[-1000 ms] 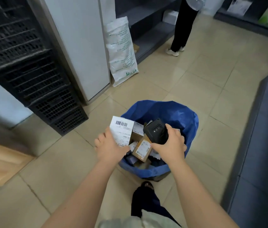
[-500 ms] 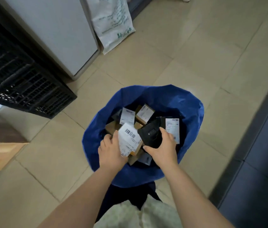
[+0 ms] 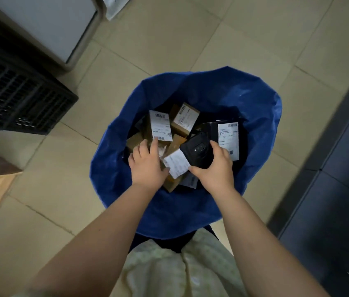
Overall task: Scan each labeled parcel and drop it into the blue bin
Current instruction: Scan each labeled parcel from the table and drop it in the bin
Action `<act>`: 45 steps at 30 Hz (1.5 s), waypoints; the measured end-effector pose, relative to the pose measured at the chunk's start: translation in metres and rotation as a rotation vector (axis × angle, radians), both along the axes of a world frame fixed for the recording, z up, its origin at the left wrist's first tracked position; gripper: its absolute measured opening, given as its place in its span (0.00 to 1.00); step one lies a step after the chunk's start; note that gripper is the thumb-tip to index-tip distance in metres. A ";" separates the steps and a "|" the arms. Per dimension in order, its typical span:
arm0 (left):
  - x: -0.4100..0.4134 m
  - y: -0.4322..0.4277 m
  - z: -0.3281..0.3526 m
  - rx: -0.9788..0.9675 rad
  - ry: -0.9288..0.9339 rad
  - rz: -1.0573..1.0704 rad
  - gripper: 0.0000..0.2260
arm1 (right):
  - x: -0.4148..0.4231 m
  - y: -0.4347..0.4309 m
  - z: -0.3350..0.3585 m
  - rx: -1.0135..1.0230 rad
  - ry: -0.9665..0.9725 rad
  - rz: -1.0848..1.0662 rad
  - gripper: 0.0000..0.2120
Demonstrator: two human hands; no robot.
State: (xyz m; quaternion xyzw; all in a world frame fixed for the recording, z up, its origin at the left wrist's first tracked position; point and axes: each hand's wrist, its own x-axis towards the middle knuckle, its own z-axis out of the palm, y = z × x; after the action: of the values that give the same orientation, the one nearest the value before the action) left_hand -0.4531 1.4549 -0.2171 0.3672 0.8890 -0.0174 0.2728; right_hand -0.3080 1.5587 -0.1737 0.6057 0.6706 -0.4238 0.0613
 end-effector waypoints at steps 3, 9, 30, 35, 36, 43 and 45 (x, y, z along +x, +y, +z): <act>-0.016 0.003 0.034 0.091 0.059 -0.069 0.39 | -0.012 -0.003 0.026 0.047 -0.003 0.043 0.43; -0.051 0.010 0.122 0.303 0.174 -0.109 0.31 | -0.044 -0.003 0.107 0.166 0.058 0.084 0.43; -0.134 -0.071 0.542 0.830 0.813 0.336 0.31 | -0.144 -0.002 0.516 0.882 0.660 0.754 0.38; -0.113 -0.122 0.625 0.888 0.984 0.415 0.30 | -0.148 -0.023 0.583 1.062 0.765 0.850 0.41; -0.109 -0.135 0.638 0.889 1.026 0.440 0.30 | -0.150 -0.030 0.593 1.083 0.792 0.865 0.41; -0.064 -0.223 0.705 0.843 1.220 0.610 0.29 | -0.162 -0.092 0.647 1.115 1.023 0.990 0.43; -0.049 -0.250 0.715 0.821 1.278 0.656 0.29 | -0.166 -0.113 0.655 1.109 1.082 1.030 0.42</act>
State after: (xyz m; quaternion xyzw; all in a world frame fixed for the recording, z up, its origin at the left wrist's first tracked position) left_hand -0.5025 1.2053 0.4982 0.0787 0.8705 0.1837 -0.4497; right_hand -0.4738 1.4458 0.4815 -0.1038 0.9007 -0.1882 -0.3774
